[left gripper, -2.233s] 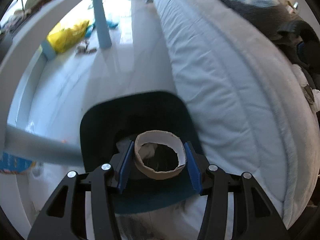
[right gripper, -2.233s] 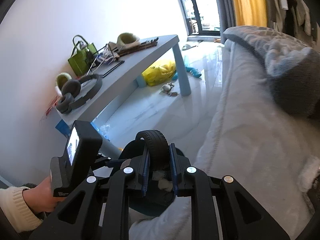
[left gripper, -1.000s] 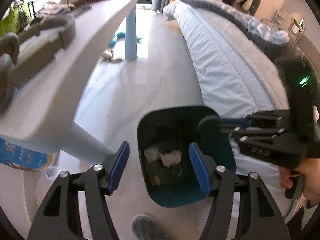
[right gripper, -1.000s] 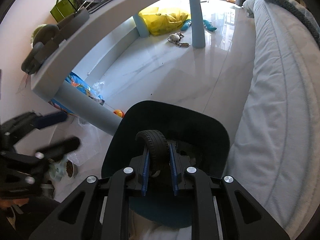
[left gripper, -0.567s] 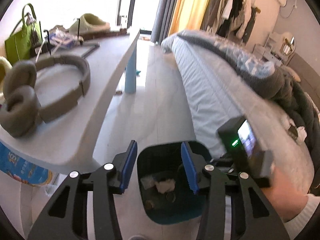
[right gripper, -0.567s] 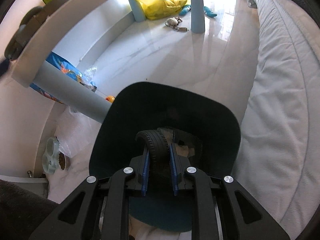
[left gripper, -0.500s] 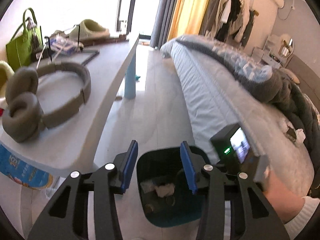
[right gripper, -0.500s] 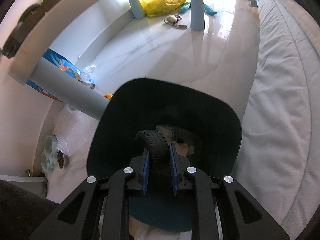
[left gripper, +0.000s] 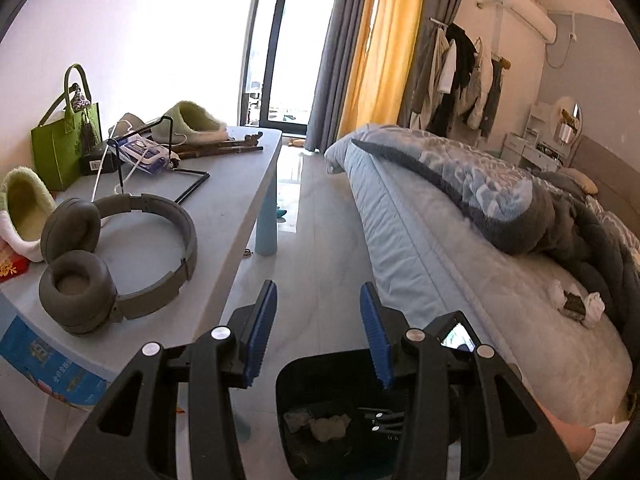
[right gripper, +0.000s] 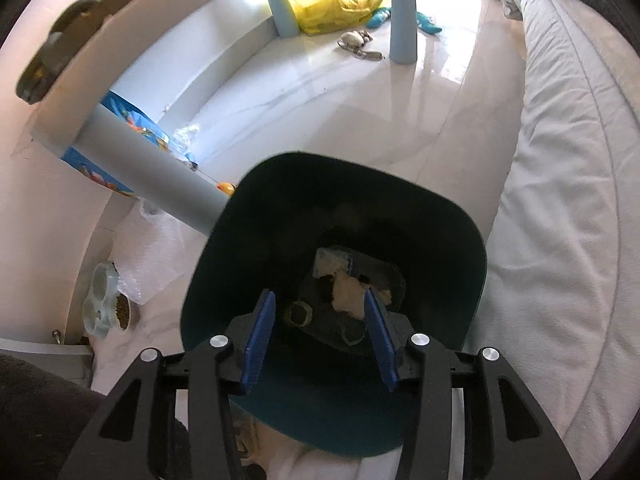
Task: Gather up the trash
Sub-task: 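Move both tools back from the bin toward the bed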
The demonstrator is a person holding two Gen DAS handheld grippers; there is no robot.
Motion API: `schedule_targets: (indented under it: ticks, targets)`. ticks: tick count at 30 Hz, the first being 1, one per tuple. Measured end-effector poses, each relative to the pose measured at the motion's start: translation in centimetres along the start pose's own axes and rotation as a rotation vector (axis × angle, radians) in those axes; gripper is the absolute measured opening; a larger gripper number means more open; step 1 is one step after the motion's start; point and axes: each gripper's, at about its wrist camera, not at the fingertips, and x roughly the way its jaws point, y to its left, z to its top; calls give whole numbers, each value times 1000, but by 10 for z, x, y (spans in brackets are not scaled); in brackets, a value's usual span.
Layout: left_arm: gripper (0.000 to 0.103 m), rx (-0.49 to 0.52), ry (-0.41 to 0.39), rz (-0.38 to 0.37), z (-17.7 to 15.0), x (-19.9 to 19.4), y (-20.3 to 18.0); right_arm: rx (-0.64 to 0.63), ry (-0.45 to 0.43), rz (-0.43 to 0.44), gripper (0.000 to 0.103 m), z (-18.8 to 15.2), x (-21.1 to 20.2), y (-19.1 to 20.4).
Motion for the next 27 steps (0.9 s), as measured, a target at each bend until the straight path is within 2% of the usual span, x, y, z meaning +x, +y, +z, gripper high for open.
schedule_targets:
  ticks: [9, 17, 27]
  targets:
    - [46, 3, -46, -8, 11, -6, -14, -45, -125, 25, 47, 0, -50, 5]
    - [46, 20, -61, -41, 17, -2, -43, -50, -253, 25, 49, -9, -103, -11]
    - [50, 40, -66, -113, 21, 7, -92, -47, -372, -54, 53, -39, -154, -48]
